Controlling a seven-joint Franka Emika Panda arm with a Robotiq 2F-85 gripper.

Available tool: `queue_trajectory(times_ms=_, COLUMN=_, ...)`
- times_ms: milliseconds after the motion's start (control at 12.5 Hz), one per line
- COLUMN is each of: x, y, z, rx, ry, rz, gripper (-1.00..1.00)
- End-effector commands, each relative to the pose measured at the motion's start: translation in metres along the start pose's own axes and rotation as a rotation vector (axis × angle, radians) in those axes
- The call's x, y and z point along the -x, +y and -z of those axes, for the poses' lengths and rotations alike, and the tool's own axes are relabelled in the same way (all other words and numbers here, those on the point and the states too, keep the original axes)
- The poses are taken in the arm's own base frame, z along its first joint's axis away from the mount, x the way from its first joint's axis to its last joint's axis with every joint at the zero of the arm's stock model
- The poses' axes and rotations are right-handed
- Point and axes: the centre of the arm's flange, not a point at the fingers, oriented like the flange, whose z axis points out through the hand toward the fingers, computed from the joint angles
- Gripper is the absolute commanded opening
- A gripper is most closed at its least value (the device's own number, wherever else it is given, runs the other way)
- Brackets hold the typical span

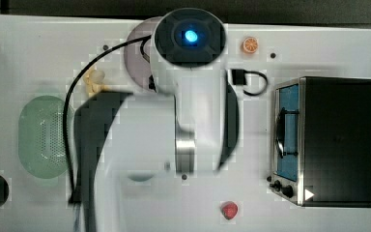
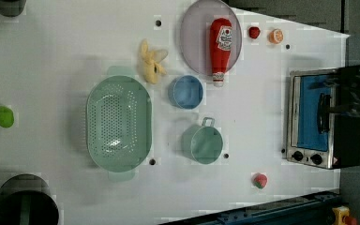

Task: Pick ketchup from plate and place it on table.

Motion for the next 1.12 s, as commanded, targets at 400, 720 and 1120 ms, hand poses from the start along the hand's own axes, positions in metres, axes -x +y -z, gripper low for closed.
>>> queue_trajectory(times_ms=400, x=-0.036, y=-0.059, z=-0.122, rx=-0.015, ry=-0.012, rz=0.437, gripper=1.00)
queue_trajectory(times_ms=720, x=-0.055, y=-0.094, z=-0.187, rx=0.003, ry=0.086, rz=0.559, gripper=1.00)
queue_trajectory(times_ms=1120, x=-0.079, y=-0.126, z=-0.237, rx=0.013, ry=0.219, rz=0.660, gripper=1.00)
